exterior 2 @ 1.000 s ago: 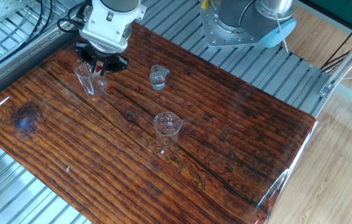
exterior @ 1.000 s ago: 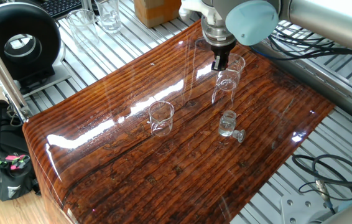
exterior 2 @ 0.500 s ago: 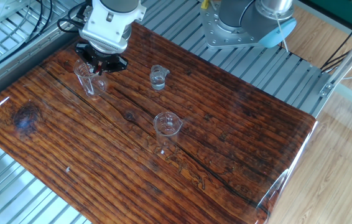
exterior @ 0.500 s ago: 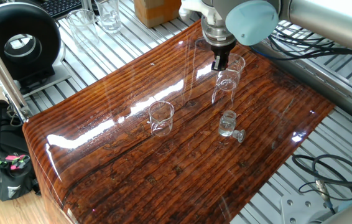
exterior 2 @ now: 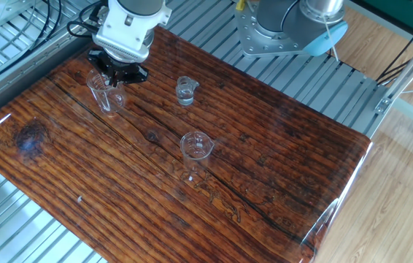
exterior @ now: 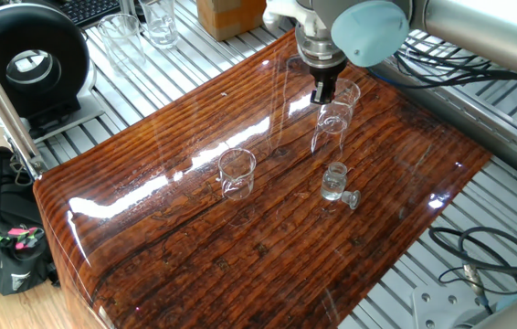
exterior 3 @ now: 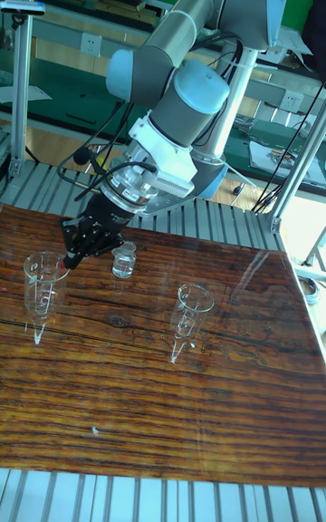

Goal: Transfer liquid using a dropper

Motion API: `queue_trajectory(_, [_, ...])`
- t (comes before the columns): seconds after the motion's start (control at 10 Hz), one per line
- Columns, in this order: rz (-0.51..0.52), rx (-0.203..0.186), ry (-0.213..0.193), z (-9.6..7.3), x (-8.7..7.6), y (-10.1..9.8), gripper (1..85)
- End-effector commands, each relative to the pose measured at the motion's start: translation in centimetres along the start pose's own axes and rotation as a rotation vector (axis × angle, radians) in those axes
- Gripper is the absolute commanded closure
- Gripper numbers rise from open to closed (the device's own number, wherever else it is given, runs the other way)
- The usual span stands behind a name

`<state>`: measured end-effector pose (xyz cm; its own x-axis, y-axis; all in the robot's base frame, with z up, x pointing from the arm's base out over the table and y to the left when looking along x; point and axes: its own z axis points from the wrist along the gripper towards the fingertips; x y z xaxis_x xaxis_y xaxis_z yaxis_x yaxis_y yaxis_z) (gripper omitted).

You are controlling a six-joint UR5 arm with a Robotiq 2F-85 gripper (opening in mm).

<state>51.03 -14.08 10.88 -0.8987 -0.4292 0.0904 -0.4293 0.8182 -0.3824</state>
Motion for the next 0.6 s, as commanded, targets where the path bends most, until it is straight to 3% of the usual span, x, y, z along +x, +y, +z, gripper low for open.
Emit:
queue_trajectory(0.0, [0.015, -0.006, -0.009, -0.2, -0.1, 0.0, 81.0])
queue_trajectory(0.3, [0.006, -0.017, -0.014, -0.6, 0.1, -0.3, 83.7])
queue_trajectory(0.5, [-0.012, -0.054, -0.022, -2.0, 0.3, -0.7, 83.7])
